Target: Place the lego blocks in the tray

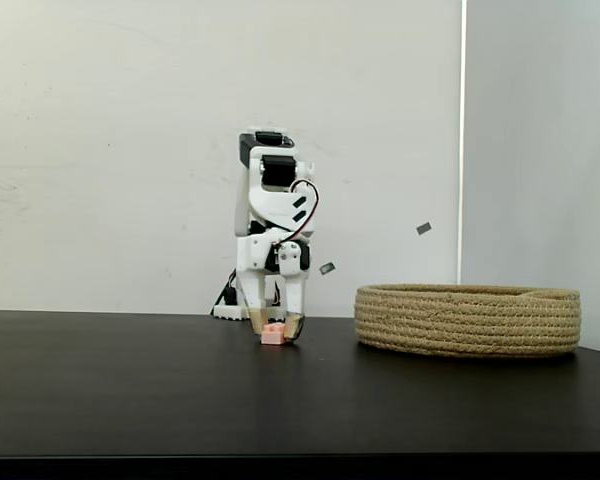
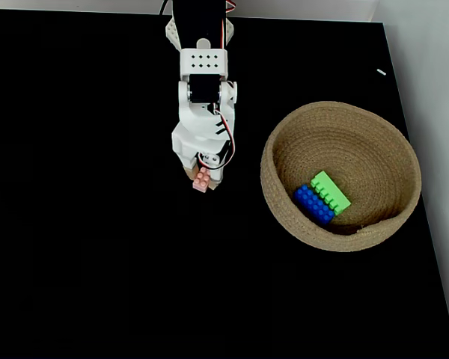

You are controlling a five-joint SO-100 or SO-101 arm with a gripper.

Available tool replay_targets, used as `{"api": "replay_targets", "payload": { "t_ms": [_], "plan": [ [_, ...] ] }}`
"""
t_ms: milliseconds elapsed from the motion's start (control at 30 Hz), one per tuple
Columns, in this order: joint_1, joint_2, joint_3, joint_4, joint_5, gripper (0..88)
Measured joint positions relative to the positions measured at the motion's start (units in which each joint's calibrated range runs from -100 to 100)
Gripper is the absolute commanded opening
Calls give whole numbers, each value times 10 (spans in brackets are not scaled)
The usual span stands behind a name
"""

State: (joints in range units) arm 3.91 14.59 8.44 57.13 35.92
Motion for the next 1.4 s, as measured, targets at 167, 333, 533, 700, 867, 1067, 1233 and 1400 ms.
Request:
{"api": "replay_targets", "payload": {
  "t_ms": [167,333,533,700,867,1067,1233,1400],
  "plan": [
    [-4,-51,-67,80,2,0],
    [-37,-115,-152,106,24,0],
    [-143,-142,-224,101,35,0],
    [-238,-142,-231,71,46,26],
    [-281,-142,-230,15,63,273],
    [-276,-143,-211,-15,76,323],
    [-258,-148,-202,-15,80,312],
    [-225,-204,-135,-40,80,268]
  ]
}}
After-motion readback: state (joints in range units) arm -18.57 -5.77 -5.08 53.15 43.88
